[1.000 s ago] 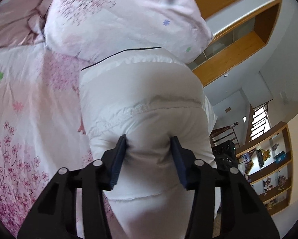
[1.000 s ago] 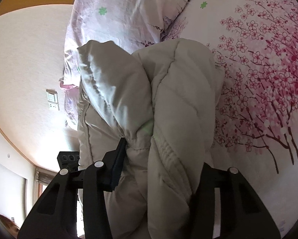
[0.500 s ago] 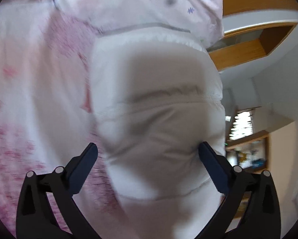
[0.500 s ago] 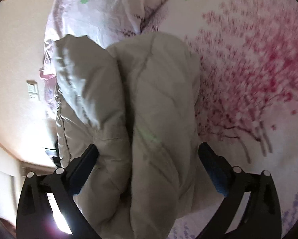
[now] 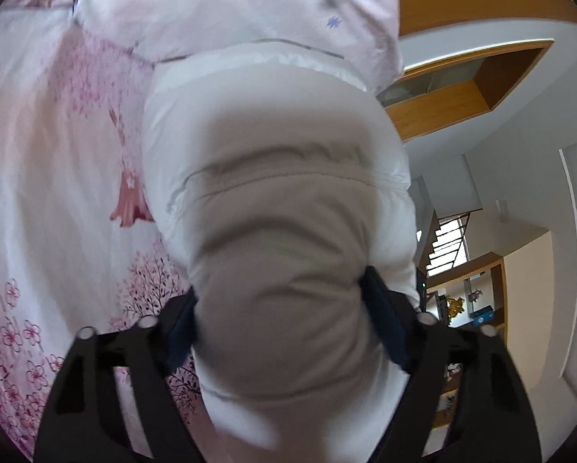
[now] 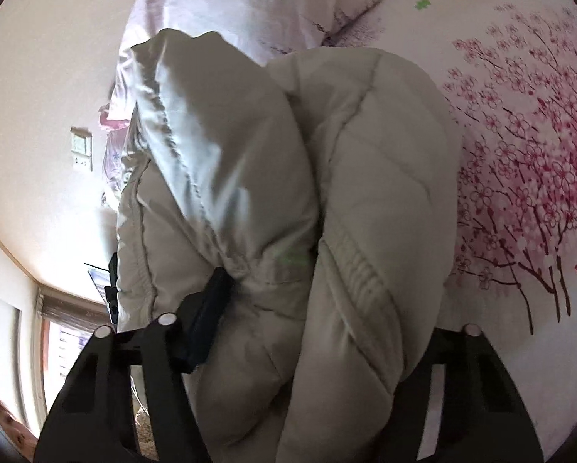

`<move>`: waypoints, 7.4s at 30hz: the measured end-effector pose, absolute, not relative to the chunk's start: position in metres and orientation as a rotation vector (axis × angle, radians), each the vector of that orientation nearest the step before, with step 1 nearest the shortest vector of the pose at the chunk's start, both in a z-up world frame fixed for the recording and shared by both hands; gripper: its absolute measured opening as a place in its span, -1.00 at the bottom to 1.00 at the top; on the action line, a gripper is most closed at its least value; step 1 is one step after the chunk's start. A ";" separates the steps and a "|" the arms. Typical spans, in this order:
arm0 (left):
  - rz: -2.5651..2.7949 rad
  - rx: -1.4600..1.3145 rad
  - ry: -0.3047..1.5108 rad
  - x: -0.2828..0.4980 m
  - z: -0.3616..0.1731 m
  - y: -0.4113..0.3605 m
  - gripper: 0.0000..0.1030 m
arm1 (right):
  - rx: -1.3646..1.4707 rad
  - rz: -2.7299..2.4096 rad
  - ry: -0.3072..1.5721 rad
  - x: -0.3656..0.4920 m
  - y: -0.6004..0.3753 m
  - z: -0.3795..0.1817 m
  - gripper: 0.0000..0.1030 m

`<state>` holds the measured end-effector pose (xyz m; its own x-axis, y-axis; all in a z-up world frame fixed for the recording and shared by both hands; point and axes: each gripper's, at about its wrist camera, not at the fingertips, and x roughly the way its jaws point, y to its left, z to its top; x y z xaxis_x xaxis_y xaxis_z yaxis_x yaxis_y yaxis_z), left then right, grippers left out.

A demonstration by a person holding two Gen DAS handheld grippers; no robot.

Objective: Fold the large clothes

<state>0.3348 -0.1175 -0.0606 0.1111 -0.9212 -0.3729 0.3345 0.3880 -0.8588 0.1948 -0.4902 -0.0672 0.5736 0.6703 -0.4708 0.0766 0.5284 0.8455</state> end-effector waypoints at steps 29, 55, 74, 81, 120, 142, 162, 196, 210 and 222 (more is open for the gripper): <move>-0.681 -0.743 0.919 0.308 -0.068 0.121 0.70 | 0.871 0.584 1.038 0.331 -0.289 -0.061 0.59; -0.438 0.032 0.741 0.248 0.010 0.011 0.84 | 0.139 0.230 0.763 0.225 -0.227 0.024 0.02; -0.395 0.177 0.760 0.261 -0.008 -0.034 0.97 | 0.288 0.293 0.692 0.260 -0.258 0.070 -0.03; -0.359 0.246 0.748 0.262 -0.009 -0.052 0.97 | 0.286 0.193 0.985 0.334 -0.252 0.015 -0.03; -0.204 0.049 0.670 0.160 -0.001 0.023 0.96 | 0.210 0.138 0.714 0.157 -0.251 0.028 0.94; -0.096 0.079 0.761 0.105 -0.041 0.022 0.96 | 0.153 0.080 0.748 0.098 -0.224 0.003 0.97; -0.091 0.056 0.865 0.081 -0.054 0.014 0.96 | 0.106 0.049 0.887 0.077 -0.208 -0.017 0.97; -0.087 0.046 0.981 0.079 -0.061 0.009 0.96 | 0.057 -0.005 0.964 0.068 -0.194 -0.025 0.97; -0.087 0.044 0.981 0.078 -0.061 0.010 0.96 | 0.064 -0.008 0.973 0.071 -0.192 -0.027 0.97; -0.087 0.042 0.986 0.078 -0.060 0.009 0.96 | 0.064 -0.006 0.980 0.073 -0.190 -0.029 0.97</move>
<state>0.0785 0.0088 -0.0604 0.5488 -0.0541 -0.8342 0.0927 0.9957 -0.0036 0.0727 -0.1896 -0.0294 0.5569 0.0239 -0.8303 0.0338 0.9981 0.0514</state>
